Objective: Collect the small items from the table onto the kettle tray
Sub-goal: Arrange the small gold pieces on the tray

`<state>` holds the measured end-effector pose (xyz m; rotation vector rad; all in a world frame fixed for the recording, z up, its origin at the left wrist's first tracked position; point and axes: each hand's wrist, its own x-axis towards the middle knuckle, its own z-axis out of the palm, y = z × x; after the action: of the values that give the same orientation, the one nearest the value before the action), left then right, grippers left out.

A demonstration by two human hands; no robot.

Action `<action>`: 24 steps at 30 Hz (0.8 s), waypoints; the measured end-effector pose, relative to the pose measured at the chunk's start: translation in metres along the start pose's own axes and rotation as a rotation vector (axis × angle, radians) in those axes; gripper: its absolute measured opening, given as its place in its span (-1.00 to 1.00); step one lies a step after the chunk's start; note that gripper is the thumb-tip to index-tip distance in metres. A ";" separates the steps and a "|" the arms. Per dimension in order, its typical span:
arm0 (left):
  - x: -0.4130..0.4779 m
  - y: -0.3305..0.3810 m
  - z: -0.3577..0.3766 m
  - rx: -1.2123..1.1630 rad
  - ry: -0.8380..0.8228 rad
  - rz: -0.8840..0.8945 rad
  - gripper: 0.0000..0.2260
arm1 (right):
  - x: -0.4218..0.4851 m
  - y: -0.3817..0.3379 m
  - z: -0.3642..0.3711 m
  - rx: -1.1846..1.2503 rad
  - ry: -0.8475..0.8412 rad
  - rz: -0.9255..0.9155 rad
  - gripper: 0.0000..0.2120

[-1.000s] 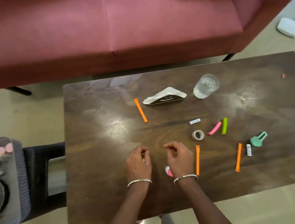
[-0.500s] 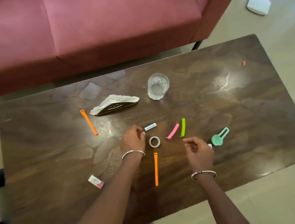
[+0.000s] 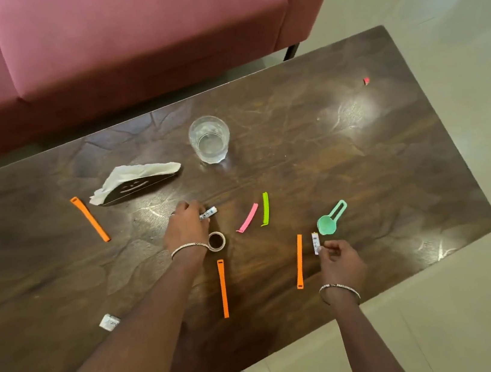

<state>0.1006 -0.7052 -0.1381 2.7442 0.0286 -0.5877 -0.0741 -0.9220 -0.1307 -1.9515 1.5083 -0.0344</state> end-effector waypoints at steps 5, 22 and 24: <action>-0.002 -0.005 -0.001 -0.062 0.057 0.009 -0.93 | 0.006 -0.001 0.014 -0.158 -0.043 -0.037 -0.86; -0.085 -0.064 -0.051 -0.596 0.175 -0.062 -0.85 | -0.077 -0.038 0.018 0.086 -0.057 -0.155 -0.89; -0.094 -0.078 -0.057 -0.648 0.165 -0.070 -0.84 | -0.100 -0.050 0.026 0.106 -0.082 -0.221 -0.88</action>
<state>0.0301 -0.6080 -0.0763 2.1542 0.3004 -0.2943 -0.0547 -0.8166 -0.0892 -2.0000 1.2084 -0.1262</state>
